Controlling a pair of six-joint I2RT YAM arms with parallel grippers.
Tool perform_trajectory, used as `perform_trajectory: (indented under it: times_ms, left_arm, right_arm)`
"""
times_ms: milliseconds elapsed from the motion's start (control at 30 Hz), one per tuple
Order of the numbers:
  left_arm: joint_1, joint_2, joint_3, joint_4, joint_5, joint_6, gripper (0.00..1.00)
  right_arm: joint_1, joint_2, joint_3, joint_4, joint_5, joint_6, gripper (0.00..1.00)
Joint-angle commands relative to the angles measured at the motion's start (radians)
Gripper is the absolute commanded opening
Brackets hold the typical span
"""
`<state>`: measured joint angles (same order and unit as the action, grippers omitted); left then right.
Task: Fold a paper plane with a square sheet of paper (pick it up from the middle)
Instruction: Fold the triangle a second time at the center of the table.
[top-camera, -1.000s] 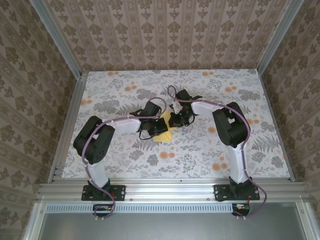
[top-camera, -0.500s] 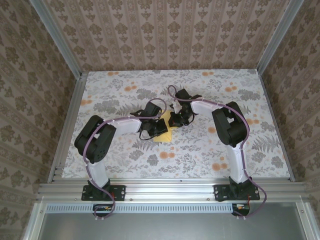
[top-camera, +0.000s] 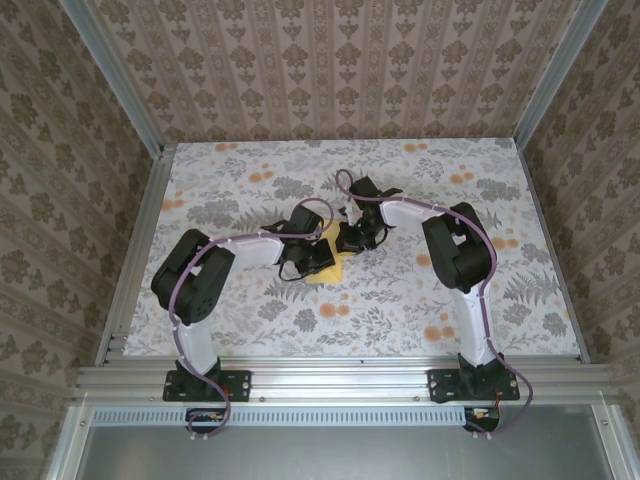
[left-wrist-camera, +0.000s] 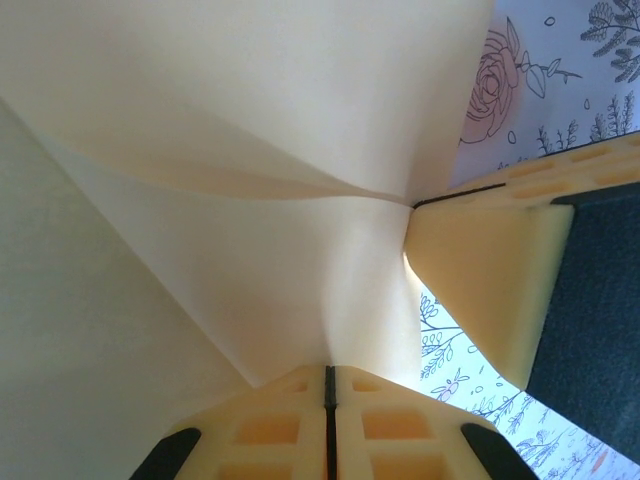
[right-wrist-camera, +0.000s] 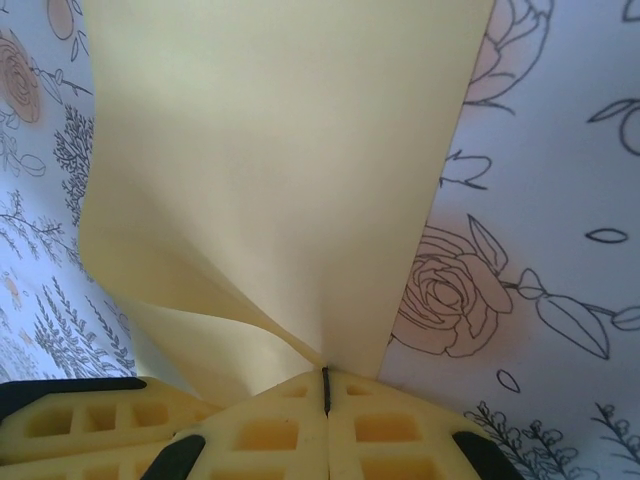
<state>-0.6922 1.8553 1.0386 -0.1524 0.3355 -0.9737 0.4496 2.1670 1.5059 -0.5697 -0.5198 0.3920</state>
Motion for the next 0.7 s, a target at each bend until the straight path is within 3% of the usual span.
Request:
perform_trajectory:
  times_ms: [0,300,667]
  left_arm:
    - [0.002,0.009,0.002,-0.011,0.007,-0.015,0.1]
    - [0.001,0.021,-0.001,-0.041,-0.007,-0.02,0.1]
    - [-0.001,0.042,0.003,-0.147,-0.046,-0.049,0.07]
  right_arm:
    - [0.0,0.079,-0.017,-0.032,0.076,0.032,0.06]
    - [-0.006,0.074,-0.013,-0.038,0.069,0.06,0.08]
    - [-0.029,-0.068,0.021,-0.019,0.046,0.115,0.23]
